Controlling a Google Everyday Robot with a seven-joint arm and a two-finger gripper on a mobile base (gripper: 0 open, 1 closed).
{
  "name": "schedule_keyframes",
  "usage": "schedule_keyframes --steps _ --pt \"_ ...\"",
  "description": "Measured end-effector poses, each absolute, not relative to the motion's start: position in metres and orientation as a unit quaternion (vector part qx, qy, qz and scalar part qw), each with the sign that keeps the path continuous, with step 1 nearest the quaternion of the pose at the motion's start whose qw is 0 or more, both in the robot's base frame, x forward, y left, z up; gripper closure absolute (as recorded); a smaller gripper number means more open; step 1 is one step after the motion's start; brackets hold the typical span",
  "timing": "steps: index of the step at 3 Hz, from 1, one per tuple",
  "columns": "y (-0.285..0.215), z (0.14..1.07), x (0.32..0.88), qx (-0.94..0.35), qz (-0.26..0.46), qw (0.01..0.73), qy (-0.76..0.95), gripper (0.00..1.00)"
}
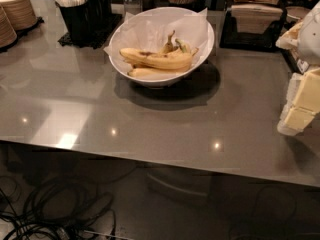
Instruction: Pick banana from white bowl
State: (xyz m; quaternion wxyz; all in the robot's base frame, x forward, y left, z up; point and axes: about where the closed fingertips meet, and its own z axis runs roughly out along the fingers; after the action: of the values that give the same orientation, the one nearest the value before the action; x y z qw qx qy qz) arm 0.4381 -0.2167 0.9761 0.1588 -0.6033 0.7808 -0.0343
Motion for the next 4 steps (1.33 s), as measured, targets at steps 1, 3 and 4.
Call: schedule_keyframes --steps 1,3,4 --pt "-0.217 0.976 0.438 -0.603 -0.034 0.159 0.781 0.0" --pt "-0.159 1.003 0.503 -0.65 0.006 0.217 0.728 0.0" --pt "-0.091 1.031 0.54 -0.685 0.048 0.261 0.678 0.0"
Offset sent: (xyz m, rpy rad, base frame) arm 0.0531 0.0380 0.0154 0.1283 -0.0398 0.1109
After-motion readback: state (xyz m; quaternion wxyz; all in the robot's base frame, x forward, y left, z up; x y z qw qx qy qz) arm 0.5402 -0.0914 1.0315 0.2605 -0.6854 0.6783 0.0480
